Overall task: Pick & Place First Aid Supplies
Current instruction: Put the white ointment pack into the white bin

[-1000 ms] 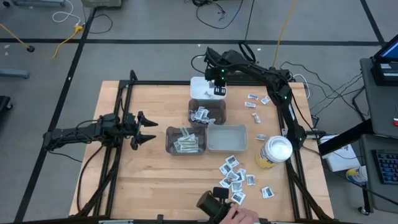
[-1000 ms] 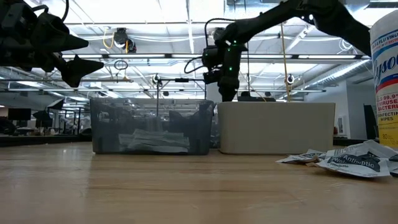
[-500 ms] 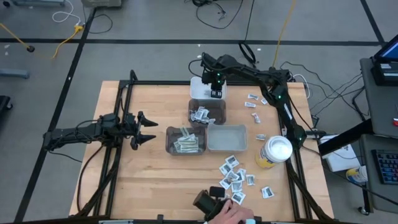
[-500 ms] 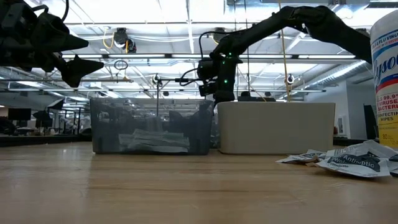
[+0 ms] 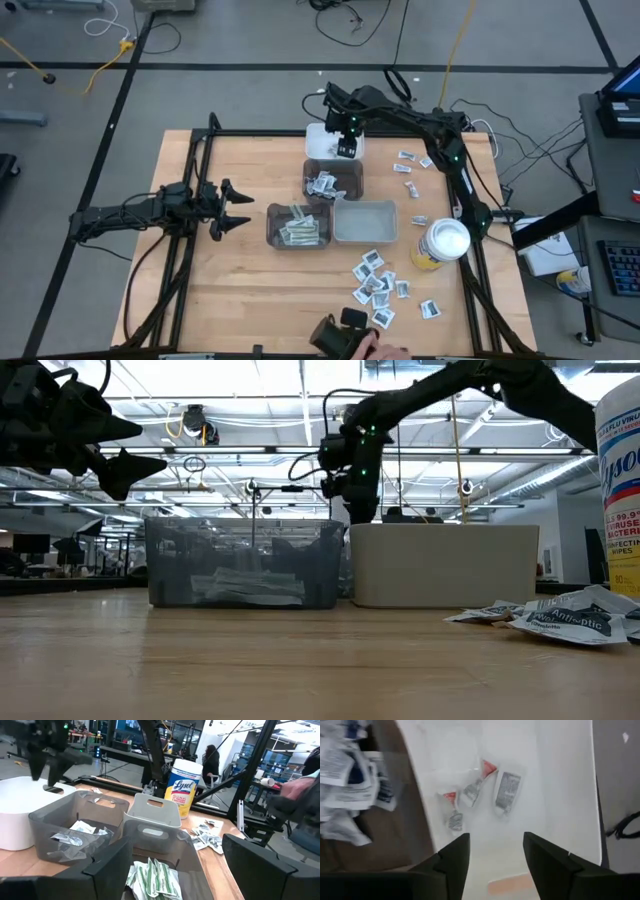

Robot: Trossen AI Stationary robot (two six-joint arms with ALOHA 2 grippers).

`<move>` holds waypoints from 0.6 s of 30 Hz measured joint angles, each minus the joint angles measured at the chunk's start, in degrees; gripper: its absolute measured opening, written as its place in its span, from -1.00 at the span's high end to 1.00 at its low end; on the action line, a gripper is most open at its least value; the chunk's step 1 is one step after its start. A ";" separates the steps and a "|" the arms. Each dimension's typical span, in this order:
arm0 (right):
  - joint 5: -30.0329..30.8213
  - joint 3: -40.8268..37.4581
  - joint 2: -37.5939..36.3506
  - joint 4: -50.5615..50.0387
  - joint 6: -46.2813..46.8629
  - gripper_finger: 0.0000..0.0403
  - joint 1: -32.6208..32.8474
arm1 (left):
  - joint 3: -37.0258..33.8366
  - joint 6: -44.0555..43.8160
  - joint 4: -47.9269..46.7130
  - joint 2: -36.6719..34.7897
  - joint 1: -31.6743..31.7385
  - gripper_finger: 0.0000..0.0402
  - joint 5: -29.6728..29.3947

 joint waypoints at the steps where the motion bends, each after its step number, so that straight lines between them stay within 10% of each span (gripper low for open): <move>1: 0.02 0.00 -0.56 -0.51 0.97 0.10 0.34 | 0.00 0.00 0.00 0.00 0.00 -0.55 0.00; 18: 4.11 -0.05 -5.48 -4.07 11.90 0.13 15.08 | 0.00 0.00 0.00 0.00 -0.01 -0.55 0.00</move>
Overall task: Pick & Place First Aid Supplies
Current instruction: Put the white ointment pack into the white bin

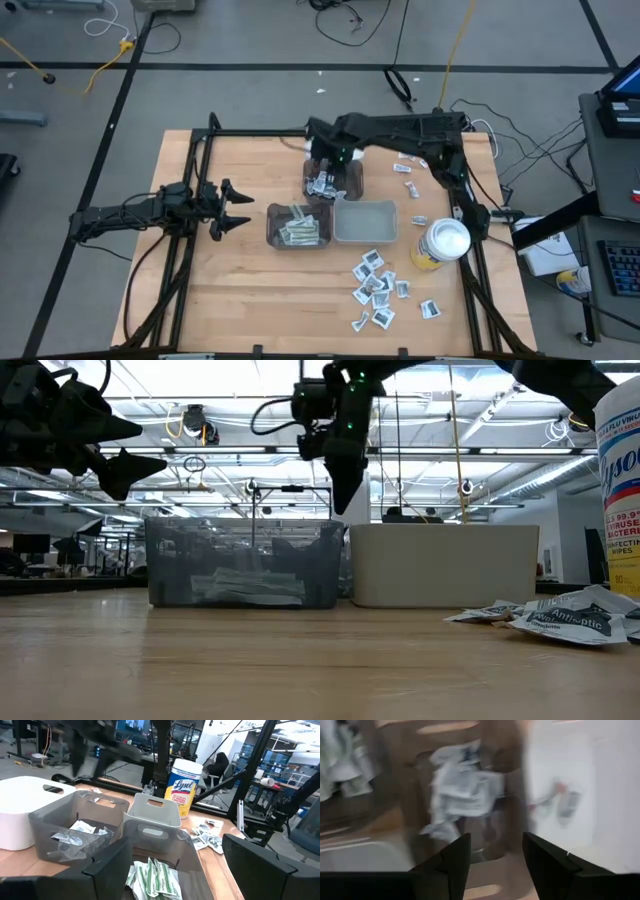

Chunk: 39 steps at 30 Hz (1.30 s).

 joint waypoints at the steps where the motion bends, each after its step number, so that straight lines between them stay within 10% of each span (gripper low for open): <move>1: 0.00 -0.02 0.04 -0.62 0.86 0.13 1.34 | 0.00 0.00 0.00 -0.01 0.02 -0.55 0.00; 39: -0.17 -0.02 -0.05 -14.84 20.98 0.17 53.13 | 0.00 0.00 0.00 -0.01 0.02 -0.54 0.00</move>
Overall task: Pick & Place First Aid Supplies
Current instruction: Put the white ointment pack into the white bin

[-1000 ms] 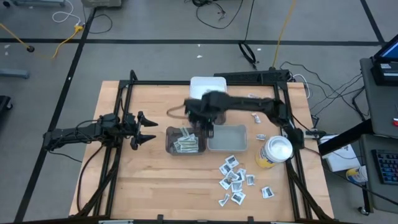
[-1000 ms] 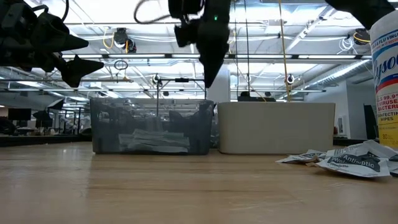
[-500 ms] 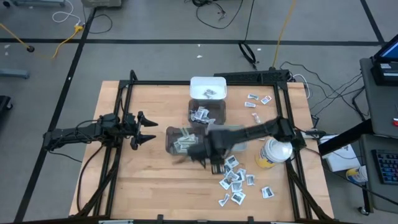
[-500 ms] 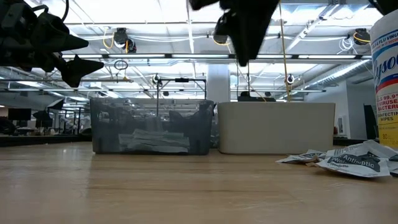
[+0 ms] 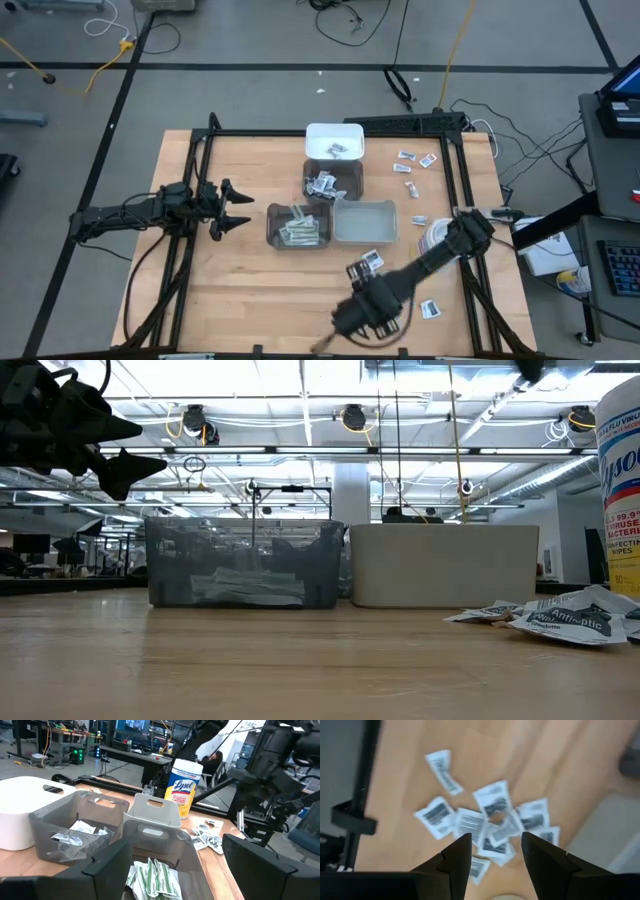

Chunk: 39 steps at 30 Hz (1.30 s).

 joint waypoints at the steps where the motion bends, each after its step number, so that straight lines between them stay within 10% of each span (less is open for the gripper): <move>1: 0.00 0.00 0.00 0.68 -0.50 0.17 0.90 | 0.00 0.00 0.00 0.02 -0.02 -0.55 0.00; 39: -4.55 -29.94 -0.04 36.45 -7.90 0.26 4.30 | 0.00 0.00 0.02 0.00 -0.02 -0.55 0.00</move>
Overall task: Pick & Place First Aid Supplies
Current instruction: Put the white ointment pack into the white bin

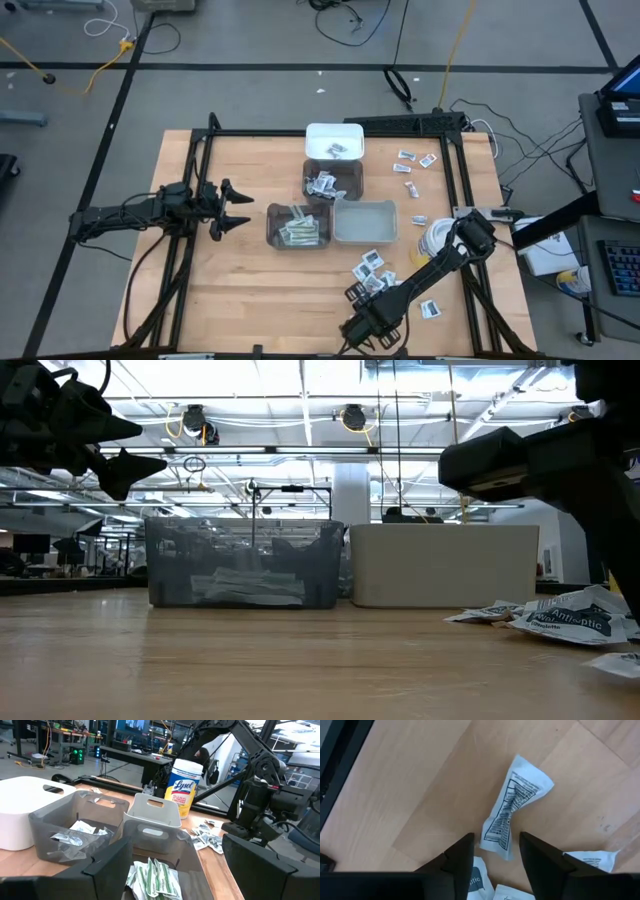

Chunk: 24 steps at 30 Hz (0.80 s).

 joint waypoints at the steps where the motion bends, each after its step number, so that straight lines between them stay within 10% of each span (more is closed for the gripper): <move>1: -0.04 0.00 0.00 0.10 0.00 0.29 -0.05 | 0.00 0.00 -0.01 0.00 0.00 -0.54 0.00; 12: -0.07 0.02 0.00 0.36 -0.04 0.94 -0.16 | 0.00 0.00 0.00 0.02 0.01 -0.54 0.00; 24: -0.04 0.09 -8.38 -5.43 2.11 0.99 -1.35 | 0.00 0.00 0.00 0.01 0.01 -0.55 0.00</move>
